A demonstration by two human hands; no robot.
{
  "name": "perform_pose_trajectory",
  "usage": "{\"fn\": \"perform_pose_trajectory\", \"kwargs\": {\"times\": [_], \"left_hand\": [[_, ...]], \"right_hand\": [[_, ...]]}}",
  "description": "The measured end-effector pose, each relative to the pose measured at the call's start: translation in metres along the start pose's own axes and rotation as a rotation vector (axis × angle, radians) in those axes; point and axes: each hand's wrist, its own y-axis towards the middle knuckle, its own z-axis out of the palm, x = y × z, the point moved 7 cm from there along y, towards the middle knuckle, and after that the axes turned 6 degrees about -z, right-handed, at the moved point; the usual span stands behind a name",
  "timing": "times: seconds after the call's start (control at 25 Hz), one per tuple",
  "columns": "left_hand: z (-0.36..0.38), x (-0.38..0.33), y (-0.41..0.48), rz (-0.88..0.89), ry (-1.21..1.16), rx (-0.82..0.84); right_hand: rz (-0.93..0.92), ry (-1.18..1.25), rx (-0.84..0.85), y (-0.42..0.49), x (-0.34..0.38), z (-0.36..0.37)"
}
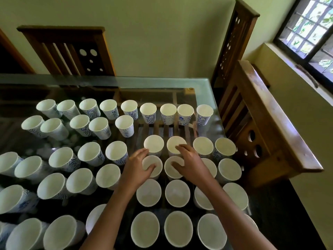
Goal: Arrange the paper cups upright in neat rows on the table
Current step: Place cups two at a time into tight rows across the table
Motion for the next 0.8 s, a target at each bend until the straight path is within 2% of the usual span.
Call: {"fn": "perform_pose_trajectory", "kwargs": {"times": [0.24,0.8], "left_hand": [[0.006,0.014,-0.025,-0.068,0.034,0.023],[0.010,0.008,-0.023,-0.060,0.026,0.040]], "right_hand": [[-0.002,-0.029,0.045,-0.027,0.011,0.017],[0.033,-0.082,0.041,-0.025,0.012,0.024]]}}
